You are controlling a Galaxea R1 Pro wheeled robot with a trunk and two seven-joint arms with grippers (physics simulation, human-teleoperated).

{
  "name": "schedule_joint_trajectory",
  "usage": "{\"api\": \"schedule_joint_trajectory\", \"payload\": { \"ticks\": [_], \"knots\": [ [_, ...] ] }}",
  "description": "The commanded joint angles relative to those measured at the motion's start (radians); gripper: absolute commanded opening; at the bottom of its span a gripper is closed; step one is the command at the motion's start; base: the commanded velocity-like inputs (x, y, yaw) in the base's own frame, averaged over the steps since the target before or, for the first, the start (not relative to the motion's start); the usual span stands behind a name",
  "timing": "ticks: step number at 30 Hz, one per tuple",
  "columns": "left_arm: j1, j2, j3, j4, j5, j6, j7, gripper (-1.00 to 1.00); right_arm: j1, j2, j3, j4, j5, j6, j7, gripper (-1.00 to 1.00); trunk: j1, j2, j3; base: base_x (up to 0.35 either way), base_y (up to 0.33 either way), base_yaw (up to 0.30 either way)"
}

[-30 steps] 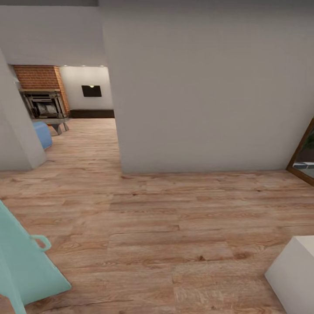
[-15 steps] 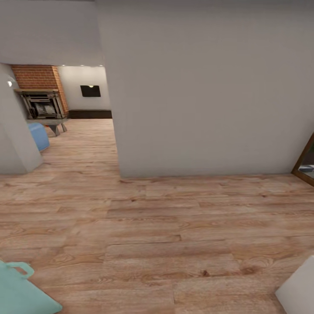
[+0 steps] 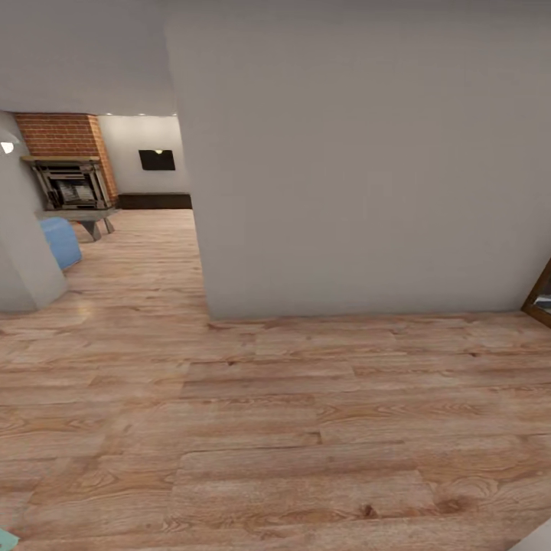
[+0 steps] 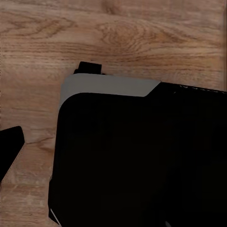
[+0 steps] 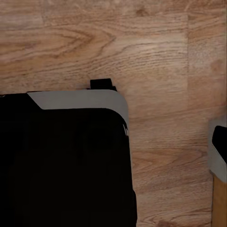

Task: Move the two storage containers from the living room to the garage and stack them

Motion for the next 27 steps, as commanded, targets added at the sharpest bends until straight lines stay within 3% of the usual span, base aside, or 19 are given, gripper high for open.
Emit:
{"api": "schedule_joint_trajectory", "payload": {
  "ticks": [1, 11, 27],
  "knots": [
    [-0.001, 0.0, -0.001, 0.001, 0.008, -0.001, -0.001, 1.0, -0.001, 0.001, 0.008, 0.003, -0.008, -0.004, -0.001, 1.0, 0.001, -0.001, -0.001, 0.323, 0.0, 0.0],
    [-0.001, -0.001, 0.0, 0.001, 0.008, -0.001, -0.001, 1.0, -0.001, 0.002, 0.008, 0.003, -0.008, -0.003, -0.001, 1.0, 0.001, -0.001, -0.001, 0.323, 0.0, 0.011],
    [-0.001, -0.001, 0.0, 0.0, 0.008, -0.001, -0.001, 1.0, -0.001, 0.002, 0.008, 0.003, -0.008, -0.006, -0.001, 1.0, 0.001, -0.001, -0.001, 0.323, 0.0, 0.273]
  ]
}}
